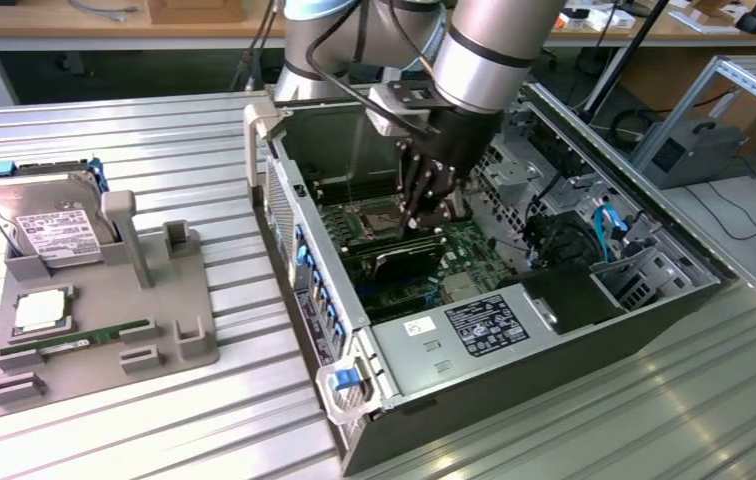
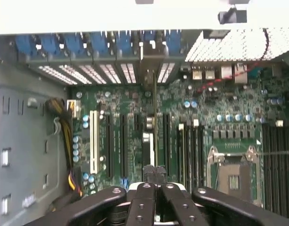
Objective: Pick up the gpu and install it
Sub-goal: 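Press down on the gpu until it lock into place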
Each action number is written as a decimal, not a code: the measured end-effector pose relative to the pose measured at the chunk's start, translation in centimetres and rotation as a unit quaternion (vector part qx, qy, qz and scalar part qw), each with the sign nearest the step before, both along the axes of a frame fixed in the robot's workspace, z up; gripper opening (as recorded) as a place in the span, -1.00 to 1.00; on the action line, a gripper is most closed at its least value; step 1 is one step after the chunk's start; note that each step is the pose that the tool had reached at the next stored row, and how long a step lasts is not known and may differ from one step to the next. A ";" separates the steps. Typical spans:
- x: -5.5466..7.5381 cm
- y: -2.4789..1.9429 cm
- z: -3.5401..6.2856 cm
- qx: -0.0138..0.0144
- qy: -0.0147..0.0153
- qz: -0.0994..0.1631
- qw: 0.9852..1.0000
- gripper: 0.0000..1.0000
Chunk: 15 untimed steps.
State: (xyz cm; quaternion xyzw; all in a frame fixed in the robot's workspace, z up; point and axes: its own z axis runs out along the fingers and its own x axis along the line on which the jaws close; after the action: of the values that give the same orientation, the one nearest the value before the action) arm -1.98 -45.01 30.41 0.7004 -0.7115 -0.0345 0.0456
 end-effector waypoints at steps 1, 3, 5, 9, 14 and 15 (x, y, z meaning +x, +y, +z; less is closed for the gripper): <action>-0.7 0.01 -0.16 0.000 0.000 0.000 1.000 -0.79; -2.0 0.02 -0.52 0.000 0.000 0.000 1.000 -0.79; -2.6 0.03 -0.87 0.000 0.000 0.000 1.000 -0.79; -3.9 0.04 -1.46 0.000 0.000 0.000 1.000 -0.79; -4.2 0.12 -1.99 0.000 0.000 0.000 1.000 -0.79; -4.3 0.15 -2.06 0.000 0.000 0.000 1.000 -0.79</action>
State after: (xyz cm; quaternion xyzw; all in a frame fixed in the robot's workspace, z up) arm -6.25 -44.86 28.35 0.7003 -0.7115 -0.0344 0.0456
